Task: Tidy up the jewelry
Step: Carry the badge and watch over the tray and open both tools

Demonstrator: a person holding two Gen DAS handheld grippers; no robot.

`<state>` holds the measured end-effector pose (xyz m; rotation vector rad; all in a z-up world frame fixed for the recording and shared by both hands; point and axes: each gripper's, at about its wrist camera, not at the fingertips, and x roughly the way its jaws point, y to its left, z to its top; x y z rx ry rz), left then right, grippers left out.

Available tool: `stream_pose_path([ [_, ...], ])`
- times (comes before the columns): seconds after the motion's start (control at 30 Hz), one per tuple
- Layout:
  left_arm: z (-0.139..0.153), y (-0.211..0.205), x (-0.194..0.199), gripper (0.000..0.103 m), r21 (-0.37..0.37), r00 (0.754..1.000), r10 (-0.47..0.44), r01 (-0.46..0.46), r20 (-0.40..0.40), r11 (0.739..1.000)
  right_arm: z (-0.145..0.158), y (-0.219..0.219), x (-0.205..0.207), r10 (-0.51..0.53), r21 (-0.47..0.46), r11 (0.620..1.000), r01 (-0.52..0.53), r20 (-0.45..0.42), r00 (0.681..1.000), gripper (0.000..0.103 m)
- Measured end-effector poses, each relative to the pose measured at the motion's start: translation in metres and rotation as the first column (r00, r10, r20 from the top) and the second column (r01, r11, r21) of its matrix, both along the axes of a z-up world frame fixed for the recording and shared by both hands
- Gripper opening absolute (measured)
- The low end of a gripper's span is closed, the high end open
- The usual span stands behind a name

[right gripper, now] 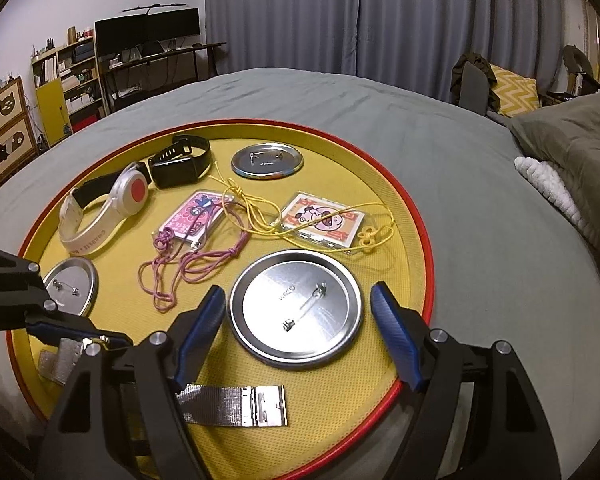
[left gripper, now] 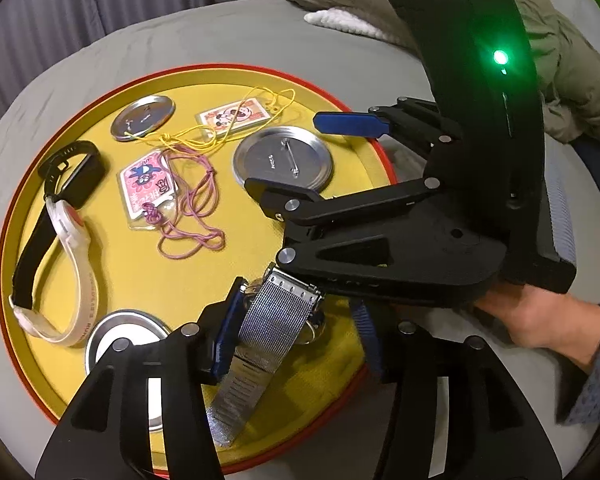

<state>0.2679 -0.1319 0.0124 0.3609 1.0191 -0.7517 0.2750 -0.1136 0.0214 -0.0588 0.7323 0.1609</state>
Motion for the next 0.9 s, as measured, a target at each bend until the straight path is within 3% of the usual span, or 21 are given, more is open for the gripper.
stream_pose_path([
  [0.23,0.001,0.001,0.000,0.050,-0.005,1.000,0.006,-0.006,0.003,1.000,0.001,-0.003,-0.005,-0.002,0.015,1.000,0.001,0.037,0.999,0.070],
  [0.3,0.001,0.000,0.000,0.051,-0.006,1.000,0.007,-0.007,0.005,1.000,0.002,-0.004,-0.006,-0.003,0.021,1.000,0.002,0.049,0.999,0.078],
  [0.43,0.001,0.001,-0.001,0.053,-0.004,1.000,0.011,-0.011,0.009,1.000,0.003,-0.004,-0.007,-0.002,0.023,1.000,0.000,0.065,0.998,0.082],
  [0.53,0.002,0.002,-0.001,0.058,-0.001,1.000,0.021,-0.021,0.017,1.000,0.003,-0.004,-0.008,-0.002,0.027,1.000,0.000,0.071,0.997,0.082],
  [0.6,0.004,0.002,-0.003,0.069,-0.008,1.000,0.014,-0.014,0.025,1.000,0.004,-0.005,-0.009,-0.004,0.030,1.000,0.001,0.080,0.997,0.086],
  [0.7,0.006,0.003,-0.006,0.070,-0.001,0.999,0.010,-0.010,0.043,1.000,0.006,-0.007,-0.014,-0.014,0.032,0.999,0.011,0.107,0.994,0.093],
  [0.9,0.011,0.005,-0.009,0.078,0.008,0.998,0.018,-0.019,0.067,1.000,0.009,-0.012,-0.018,-0.040,0.045,0.998,0.034,0.147,0.988,0.095],
])
